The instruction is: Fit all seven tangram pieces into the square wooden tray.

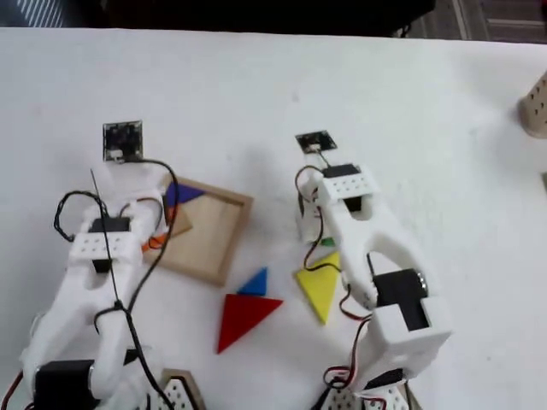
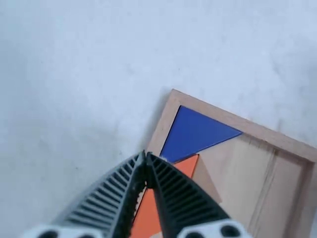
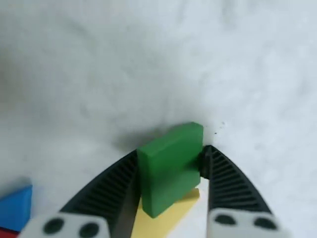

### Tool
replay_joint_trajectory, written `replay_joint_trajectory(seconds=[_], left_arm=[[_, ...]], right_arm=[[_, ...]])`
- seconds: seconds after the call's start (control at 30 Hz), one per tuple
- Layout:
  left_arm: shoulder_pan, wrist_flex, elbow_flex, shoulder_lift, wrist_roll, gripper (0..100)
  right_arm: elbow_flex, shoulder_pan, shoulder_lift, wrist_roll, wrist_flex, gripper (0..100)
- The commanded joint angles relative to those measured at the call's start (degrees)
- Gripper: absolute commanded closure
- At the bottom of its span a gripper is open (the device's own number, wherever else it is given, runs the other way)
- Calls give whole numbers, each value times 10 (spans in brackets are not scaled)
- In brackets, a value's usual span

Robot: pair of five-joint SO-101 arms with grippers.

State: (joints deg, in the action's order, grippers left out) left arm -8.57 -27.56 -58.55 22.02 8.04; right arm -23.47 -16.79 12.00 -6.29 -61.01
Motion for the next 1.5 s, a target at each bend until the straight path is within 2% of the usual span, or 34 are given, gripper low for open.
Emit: replay_joint_trajectory(seconds=[0.0,0.07,0.2,0.27,0.47,0.8,0.9,1.07,1.23,1.47], left_arm=[[2,18,5,20,-5,973],[1,18,6,20,-5,973],[2,18,4,20,-5,973],[2,18,4,20,-5,973],[2,18,4,20,-5,973],[-2,21,6,20,-5,973],[-29,54,4,20,-5,976],[-60,73,6,20,0,976],[-61,73,6,20,0,976],[-79,74,7,20,1,976]], right_arm=[[34,-9,13,-14,-19,872],[47,-7,16,-15,-38,854],[49,-15,17,-18,-47,736],[49,-16,17,-18,-47,765],[53,9,15,-12,-45,985],[66,3,1,-12,-62,981],[98,-30,-33,-11,-118,981],[120,-121,-86,55,-143,981],[125,-225,-79,71,-57,981],[126,-262,7,72,102,980]])
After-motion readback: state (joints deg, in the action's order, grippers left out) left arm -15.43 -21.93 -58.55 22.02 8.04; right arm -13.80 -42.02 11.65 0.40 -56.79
